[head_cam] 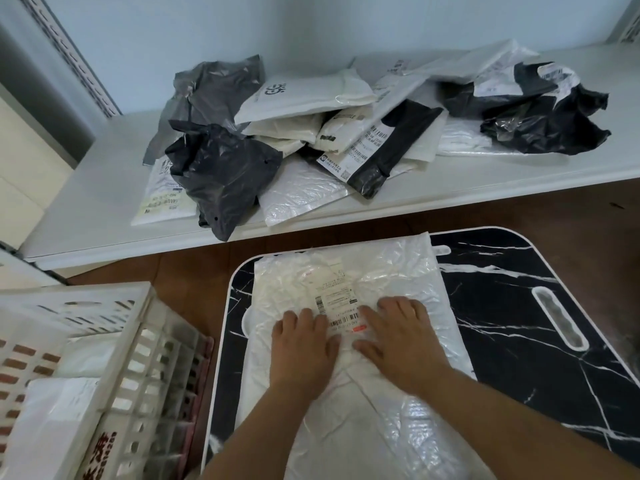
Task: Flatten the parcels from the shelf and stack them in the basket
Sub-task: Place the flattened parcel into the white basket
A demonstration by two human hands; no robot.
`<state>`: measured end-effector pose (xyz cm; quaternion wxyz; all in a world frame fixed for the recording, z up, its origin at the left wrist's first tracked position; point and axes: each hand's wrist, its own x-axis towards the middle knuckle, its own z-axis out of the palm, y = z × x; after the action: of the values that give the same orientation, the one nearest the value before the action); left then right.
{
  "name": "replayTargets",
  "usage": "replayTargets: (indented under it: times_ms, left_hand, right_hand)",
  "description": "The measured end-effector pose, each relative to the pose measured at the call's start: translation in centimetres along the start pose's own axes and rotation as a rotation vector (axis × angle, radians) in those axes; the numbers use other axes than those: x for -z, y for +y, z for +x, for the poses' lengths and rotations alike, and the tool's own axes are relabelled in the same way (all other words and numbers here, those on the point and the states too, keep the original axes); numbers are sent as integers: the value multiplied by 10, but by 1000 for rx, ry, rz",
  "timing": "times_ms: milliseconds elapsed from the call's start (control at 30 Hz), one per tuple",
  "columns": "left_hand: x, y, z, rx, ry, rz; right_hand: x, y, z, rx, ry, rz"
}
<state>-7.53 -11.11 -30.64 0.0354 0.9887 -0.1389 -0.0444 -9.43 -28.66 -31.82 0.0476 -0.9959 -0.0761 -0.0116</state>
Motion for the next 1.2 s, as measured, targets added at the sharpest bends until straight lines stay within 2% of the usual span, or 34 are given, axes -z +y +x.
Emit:
replayTargets:
  times_ms: [133, 233, 367, 667, 967, 1033, 1100, 1200]
  left_hand:
    - [-1, -18, 23, 16, -42, 64]
    - [-7, -32, 41, 40, -123, 47]
    - [-16, -39, 53, -5, -168, 65]
    - [-18, -40, 74, 17, -229, 46]
    - [-16, -36, 56, 34, -265, 30]
    - [-17, -39, 52, 59, -271, 18]
    - [-16, -44, 39, 157, -232, -14]
    - [-4, -51, 13, 343, -158, -117]
  right_hand:
    - [0, 8, 43, -29, -142, -32]
    - [-10, 17, 61, 41, -210, -70]
    - [-17, 19, 67, 34, -323, -78]
    - [-13, 24, 86, -1, -427, -25]
    - [-5, 31, 57, 66, -412, -13]
    - [-4, 44, 49, -26, -430, -7]
    - [1, 57, 36, -213, -425, 30]
    - [12, 63, 18, -428, -314, 71]
